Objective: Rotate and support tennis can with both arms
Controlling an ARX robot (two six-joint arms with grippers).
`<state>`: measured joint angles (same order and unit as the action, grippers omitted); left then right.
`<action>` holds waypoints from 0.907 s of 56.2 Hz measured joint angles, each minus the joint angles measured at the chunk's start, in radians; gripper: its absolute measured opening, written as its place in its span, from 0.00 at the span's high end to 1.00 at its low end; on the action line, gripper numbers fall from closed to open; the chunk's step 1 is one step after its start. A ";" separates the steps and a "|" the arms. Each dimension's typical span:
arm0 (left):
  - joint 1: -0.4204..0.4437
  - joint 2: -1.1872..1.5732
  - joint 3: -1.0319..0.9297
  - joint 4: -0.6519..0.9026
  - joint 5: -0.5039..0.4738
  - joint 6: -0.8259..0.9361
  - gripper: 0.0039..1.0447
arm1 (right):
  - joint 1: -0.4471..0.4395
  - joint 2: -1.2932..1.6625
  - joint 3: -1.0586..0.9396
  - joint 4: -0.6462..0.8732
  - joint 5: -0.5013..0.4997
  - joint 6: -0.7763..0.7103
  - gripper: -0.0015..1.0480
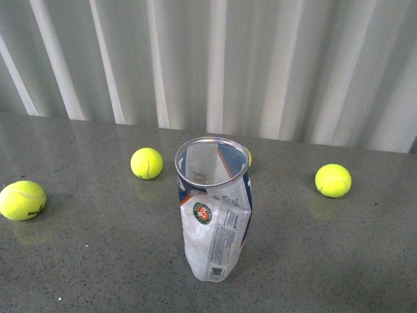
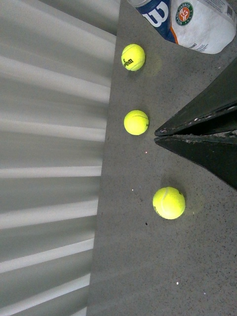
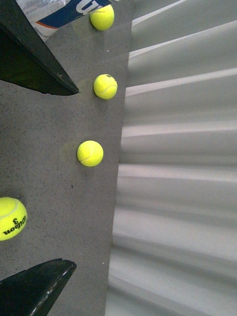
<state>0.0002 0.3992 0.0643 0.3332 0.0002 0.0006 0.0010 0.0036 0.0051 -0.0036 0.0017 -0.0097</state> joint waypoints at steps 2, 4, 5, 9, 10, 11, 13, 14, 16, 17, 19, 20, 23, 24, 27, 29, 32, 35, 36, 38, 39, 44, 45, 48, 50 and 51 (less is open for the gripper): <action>0.000 -0.011 -0.004 -0.007 0.000 0.000 0.97 | 0.000 0.000 0.000 0.000 0.000 0.000 0.07; 0.000 -0.025 -0.010 -0.016 0.000 0.000 0.97 | 0.000 0.000 0.000 0.000 0.000 0.000 0.07; 0.000 -0.029 -0.011 -0.018 0.000 0.000 0.97 | 0.000 0.000 0.000 0.000 0.000 0.000 0.07; 0.000 -0.056 -0.019 -0.038 0.000 0.000 0.97 | 0.000 0.000 0.000 0.000 0.000 0.000 0.07; 0.000 -0.063 -0.021 -0.043 0.000 0.000 0.97 | 0.000 0.000 0.000 0.000 0.000 0.000 0.07; 0.000 -0.070 -0.023 -0.047 0.000 0.000 0.97 | 0.000 0.000 0.000 0.000 0.000 0.000 0.07; 0.000 -0.080 -0.026 -0.055 0.000 0.000 0.97 | 0.000 0.000 0.000 0.000 0.000 0.000 0.07; 0.000 -0.087 -0.027 -0.060 0.000 0.000 0.97 | 0.000 0.000 0.000 0.000 0.000 0.000 0.07; 0.000 -0.097 -0.037 -0.057 0.000 -0.001 0.97 | 0.000 0.000 0.000 0.000 0.000 0.000 0.07; 0.000 -0.103 -0.040 -0.051 0.000 -0.002 0.97 | 0.000 0.000 0.000 0.000 0.000 0.000 0.07; 0.000 -0.109 -0.040 -0.051 0.000 -0.002 0.97 | 0.000 0.000 0.000 0.000 0.000 0.000 0.07; 0.000 -0.115 -0.040 -0.052 -0.002 -0.002 0.97 | 0.000 0.000 0.000 0.000 0.000 0.000 0.07; 0.000 -0.133 -0.040 -0.063 -0.001 -0.002 0.97 | 0.000 0.000 0.000 0.000 0.000 0.000 0.07; 0.000 -0.140 -0.040 -0.068 -0.001 -0.002 0.97 | 0.000 0.000 0.000 0.000 0.000 0.000 0.07; 0.000 -0.155 -0.040 -0.083 0.000 -0.002 0.97 | 0.000 0.000 0.000 0.000 0.000 0.000 0.07; 0.000 -0.166 -0.040 -0.095 0.000 -0.002 0.97 | 0.000 0.000 0.000 0.000 0.000 0.000 0.07; 0.000 -0.185 -0.040 -0.115 0.000 -0.002 0.97 | 0.000 0.000 0.000 0.000 0.000 0.000 0.07; 0.000 -0.202 -0.040 -0.131 0.000 -0.002 0.97 | 0.000 0.000 0.000 0.000 0.000 0.000 0.07; 0.000 -0.204 -0.040 -0.135 -0.001 -0.002 0.97 | 0.000 0.000 0.000 0.000 0.000 0.000 0.07; 0.000 -0.214 -0.040 -0.144 -0.001 -0.002 0.97 | 0.000 0.000 0.000 0.000 0.000 0.000 0.07; 0.000 -0.219 -0.040 -0.148 0.000 -0.002 0.97 | 0.000 0.000 0.000 0.000 0.000 0.000 0.07; 0.000 -0.330 -0.040 -0.295 0.001 -0.003 0.97 | 0.000 0.000 0.000 0.000 0.000 0.000 0.07; 0.000 -0.351 -0.040 -0.316 0.000 -0.003 0.97 | 0.000 0.000 0.000 0.000 0.000 0.000 0.07; 0.000 -0.394 -0.040 -0.327 0.000 -0.002 0.97 | 0.000 0.000 0.000 0.000 0.000 0.000 0.07; 0.000 -0.396 -0.040 -0.329 0.000 -0.003 0.97 | 0.000 0.000 0.000 0.000 0.000 0.000 0.07; 0.000 -0.395 -0.040 -0.330 -0.001 -0.003 0.97 | 0.000 0.000 0.000 0.000 0.000 0.000 0.07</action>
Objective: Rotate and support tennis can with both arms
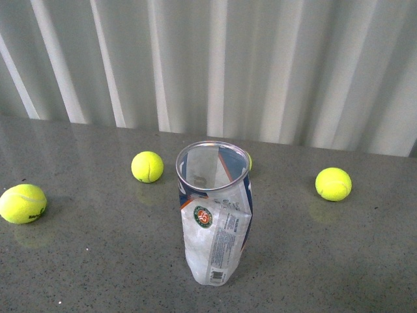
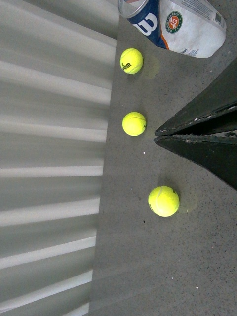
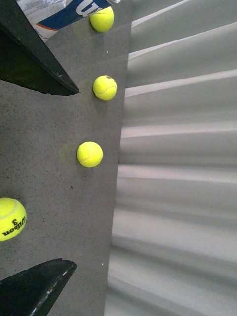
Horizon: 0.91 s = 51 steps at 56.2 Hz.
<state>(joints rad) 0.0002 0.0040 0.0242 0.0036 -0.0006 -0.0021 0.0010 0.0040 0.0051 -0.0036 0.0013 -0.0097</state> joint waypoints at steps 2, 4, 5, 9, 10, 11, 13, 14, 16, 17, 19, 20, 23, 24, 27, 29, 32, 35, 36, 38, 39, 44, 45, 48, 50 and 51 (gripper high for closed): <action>0.000 0.000 0.000 -0.002 0.000 0.000 0.97 | 0.000 0.000 0.000 0.000 0.000 0.000 0.07; 0.000 0.000 0.000 -0.002 0.001 0.000 0.97 | 0.000 0.000 0.000 0.000 0.000 0.000 0.07; 0.000 0.000 0.000 -0.002 0.000 0.000 0.97 | 0.000 0.000 0.000 0.000 0.000 0.000 0.07; 0.000 0.000 0.000 -0.002 0.000 0.000 0.90 | 0.000 0.000 0.000 0.000 0.000 0.000 0.07; 0.000 0.000 0.000 -0.002 0.000 0.000 0.86 | 0.000 0.000 0.000 0.000 0.000 0.000 0.07; 0.000 0.000 0.000 -0.002 0.000 0.000 0.84 | 0.000 0.000 0.000 0.000 0.000 0.000 0.07; 0.000 0.000 0.000 -0.002 0.000 0.000 0.78 | 0.000 0.000 0.000 0.000 0.000 0.000 0.07; 0.000 0.000 0.000 -0.002 0.000 0.000 0.76 | 0.000 0.000 0.000 0.000 0.000 0.000 0.07; 0.000 0.000 0.000 -0.002 0.000 0.000 0.67 | 0.000 0.000 0.000 0.000 0.000 0.000 0.07; 0.000 0.000 0.000 -0.002 0.000 0.000 0.66 | 0.000 0.000 0.000 0.000 0.000 0.000 0.07; 0.000 0.000 0.000 -0.002 0.000 0.000 0.59 | 0.000 0.000 0.000 0.000 0.000 0.000 0.07; 0.000 0.000 0.000 -0.002 0.000 0.000 0.55 | 0.000 0.000 0.000 0.000 0.000 0.000 0.07; 0.000 0.000 0.000 -0.002 0.000 0.000 0.42 | 0.000 0.000 0.000 0.000 0.000 0.000 0.07; 0.000 0.000 0.000 -0.002 0.000 0.000 0.38 | 0.000 0.000 0.000 0.000 0.000 0.000 0.07; 0.000 0.000 0.000 -0.002 0.000 0.000 0.28 | 0.000 0.000 0.000 0.000 0.000 0.000 0.07; 0.000 0.000 0.000 -0.002 0.000 0.000 0.23 | 0.000 0.000 0.000 0.000 0.000 0.000 0.07; 0.000 0.000 0.000 -0.002 0.000 0.000 0.13 | 0.000 0.000 0.000 0.000 0.000 0.000 0.07; 0.000 0.000 0.000 -0.002 0.000 0.000 0.05 | 0.000 0.000 0.000 0.000 0.000 0.000 0.07; 0.000 0.000 0.000 -0.002 0.000 0.000 0.05 | 0.000 0.000 0.000 0.000 0.000 0.000 0.07; 0.000 0.000 0.000 -0.002 0.000 0.000 0.07 | 0.000 0.000 0.000 0.000 0.000 0.000 0.07; 0.000 0.000 0.000 -0.002 0.000 0.000 0.07 | 0.000 0.000 0.000 0.000 0.000 0.000 0.07; 0.000 0.000 0.000 -0.002 0.000 0.000 0.06 | 0.000 0.000 0.000 0.000 0.000 0.000 0.07; 0.000 0.000 0.000 -0.002 0.000 0.000 0.06 | 0.000 0.000 0.000 0.000 0.000 0.000 0.07; 0.000 0.000 0.000 -0.002 0.000 0.000 0.06 | 0.000 0.000 0.000 0.000 0.000 0.000 0.07; 0.000 0.000 0.000 -0.002 0.000 0.000 0.06 | 0.000 0.000 0.000 0.000 0.000 0.000 0.07; 0.000 0.000 0.000 -0.002 0.000 0.000 0.06 | 0.000 0.000 0.000 0.000 0.000 0.000 0.07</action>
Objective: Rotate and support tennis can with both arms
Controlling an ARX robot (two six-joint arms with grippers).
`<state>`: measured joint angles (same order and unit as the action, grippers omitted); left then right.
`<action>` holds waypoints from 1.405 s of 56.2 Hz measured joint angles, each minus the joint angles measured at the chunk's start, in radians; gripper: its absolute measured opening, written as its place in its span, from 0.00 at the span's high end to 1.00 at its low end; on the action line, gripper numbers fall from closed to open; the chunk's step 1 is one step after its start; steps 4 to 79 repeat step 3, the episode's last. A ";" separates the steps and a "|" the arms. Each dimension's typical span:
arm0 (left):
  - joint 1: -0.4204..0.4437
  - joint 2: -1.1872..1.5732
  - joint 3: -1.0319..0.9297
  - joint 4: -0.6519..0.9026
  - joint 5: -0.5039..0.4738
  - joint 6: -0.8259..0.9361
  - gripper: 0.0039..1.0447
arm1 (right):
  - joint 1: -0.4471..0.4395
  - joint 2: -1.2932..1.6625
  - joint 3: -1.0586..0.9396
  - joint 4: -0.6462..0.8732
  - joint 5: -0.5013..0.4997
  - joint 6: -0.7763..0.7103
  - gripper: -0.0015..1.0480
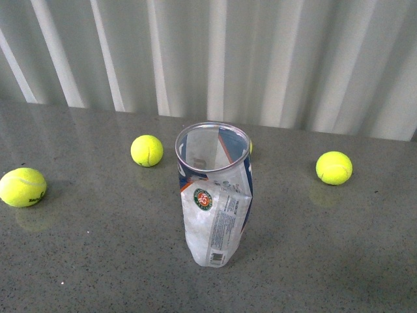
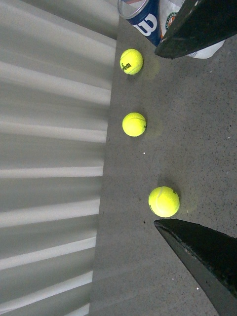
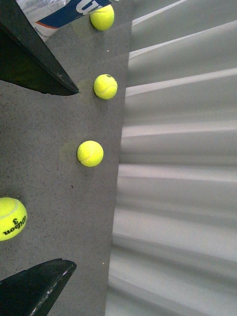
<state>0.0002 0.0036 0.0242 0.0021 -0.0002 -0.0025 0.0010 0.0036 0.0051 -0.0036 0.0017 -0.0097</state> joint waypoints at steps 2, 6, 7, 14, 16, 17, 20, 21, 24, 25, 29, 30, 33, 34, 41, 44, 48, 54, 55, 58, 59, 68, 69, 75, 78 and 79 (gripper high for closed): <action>0.000 0.000 0.000 0.000 0.000 0.000 0.06 | 0.000 0.000 0.000 0.000 0.000 0.000 0.07; 0.000 0.000 0.000 0.000 0.000 0.000 0.06 | 0.000 0.000 0.000 0.000 0.000 0.000 0.07; 0.000 0.000 0.000 0.000 0.000 0.000 0.06 | 0.000 0.000 0.000 0.000 0.000 0.000 0.07; 0.000 0.000 0.000 0.000 0.000 0.000 0.06 | 0.000 0.000 0.000 0.000 0.000 0.000 0.07; 0.000 0.000 0.000 0.000 0.000 0.000 0.06 | 0.000 0.000 0.000 0.000 0.000 0.000 0.07; 0.000 0.000 0.000 0.000 0.000 0.000 0.06 | 0.000 0.000 0.000 0.000 0.000 0.000 0.07; 0.000 0.000 0.000 0.000 0.000 0.000 0.06 | 0.000 0.000 0.000 0.000 0.000 0.000 0.07; 0.000 0.000 0.000 0.000 0.000 0.000 0.06 | 0.000 0.000 0.000 0.000 0.000 0.000 0.07; 0.000 0.000 0.000 0.000 0.000 0.000 0.06 | 0.000 0.000 0.000 0.000 0.000 0.000 0.07; 0.000 0.000 0.000 0.000 0.000 0.000 0.06 | 0.000 0.000 0.000 0.000 0.000 0.000 0.07; 0.000 0.000 0.000 0.000 0.000 0.000 0.06 | 0.000 0.000 0.000 0.000 0.000 0.000 0.07; 0.000 0.000 0.000 0.000 0.000 0.000 0.06 | 0.000 0.000 0.000 0.000 0.000 0.000 0.07; 0.000 0.000 0.000 0.000 0.000 0.000 0.06 | 0.000 0.000 0.000 0.000 0.000 0.000 0.07; 0.000 0.000 0.000 0.000 0.000 0.000 0.06 | 0.000 0.000 0.000 0.000 0.000 0.000 0.07; 0.000 0.000 0.000 0.000 0.000 0.000 0.06 | 0.000 0.000 0.000 0.000 0.000 0.000 0.07; 0.000 0.000 0.000 0.000 0.000 0.000 0.06 | 0.000 0.000 0.000 0.000 0.000 0.000 0.07; 0.000 0.000 0.000 0.000 0.000 0.000 0.06 | 0.000 0.000 0.000 0.000 0.000 0.000 0.07; 0.000 0.000 0.000 0.000 0.000 0.000 0.06 | 0.000 0.000 0.000 0.000 0.000 0.000 0.07; 0.000 0.000 0.000 0.000 0.000 0.000 0.06 | 0.000 0.000 0.000 0.000 0.000 0.000 0.07; 0.000 0.000 0.000 0.000 0.000 0.000 0.06 | 0.000 0.000 0.000 0.000 0.000 0.000 0.07; 0.000 0.000 0.000 0.000 0.000 0.000 0.06 | 0.000 0.000 0.000 0.000 0.000 0.000 0.07; 0.000 0.000 0.000 0.000 0.000 0.000 0.06 | 0.000 0.000 0.000 0.000 0.000 0.000 0.07; 0.000 0.000 0.000 0.000 0.000 0.000 0.06 | 0.000 0.000 0.000 0.000 0.000 0.000 0.07; 0.000 0.000 0.000 0.000 0.000 0.000 0.06 | 0.000 0.000 0.000 0.000 0.000 0.000 0.07; 0.000 0.000 0.000 0.000 0.000 0.000 0.06 | 0.000 0.000 0.000 0.000 0.000 0.000 0.07; 0.000 0.000 0.000 0.000 0.000 0.000 0.06 | 0.000 0.000 0.000 0.000 0.000 0.000 0.07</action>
